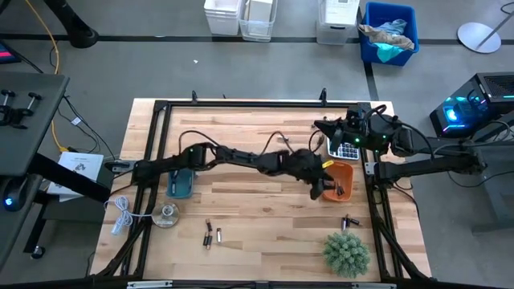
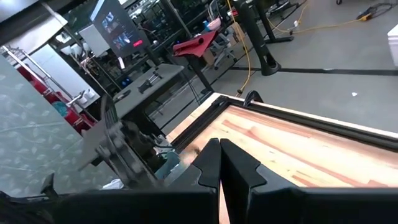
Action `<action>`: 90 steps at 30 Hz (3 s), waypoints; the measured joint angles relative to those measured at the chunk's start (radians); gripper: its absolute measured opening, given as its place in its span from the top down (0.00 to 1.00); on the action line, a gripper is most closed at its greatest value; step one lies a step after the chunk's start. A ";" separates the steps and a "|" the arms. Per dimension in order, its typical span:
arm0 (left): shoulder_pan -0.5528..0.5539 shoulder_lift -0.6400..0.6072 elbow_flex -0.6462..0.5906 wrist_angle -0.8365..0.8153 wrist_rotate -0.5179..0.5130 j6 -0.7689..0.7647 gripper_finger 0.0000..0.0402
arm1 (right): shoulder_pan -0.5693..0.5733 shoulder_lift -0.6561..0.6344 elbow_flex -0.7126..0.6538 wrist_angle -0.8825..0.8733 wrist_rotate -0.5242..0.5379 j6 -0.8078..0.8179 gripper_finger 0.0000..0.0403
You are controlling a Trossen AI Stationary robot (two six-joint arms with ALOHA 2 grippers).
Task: Sort batteries
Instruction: Put the black battery into the orange bin
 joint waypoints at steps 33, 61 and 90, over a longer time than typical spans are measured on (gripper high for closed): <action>-0.139 -1.275 -1.279 -0.785 -0.058 0.081 0.62 | -0.014 0.022 0.000 0.002 -0.007 -0.064 1.00; -0.519 -0.976 -1.279 -0.714 -0.215 0.730 0.59 | -0.029 0.072 0.000 -0.120 -0.019 -0.007 1.00; -0.456 -0.936 -1.313 -0.524 -0.091 0.634 0.93 | -0.029 0.072 0.000 -0.169 -0.019 0.018 1.00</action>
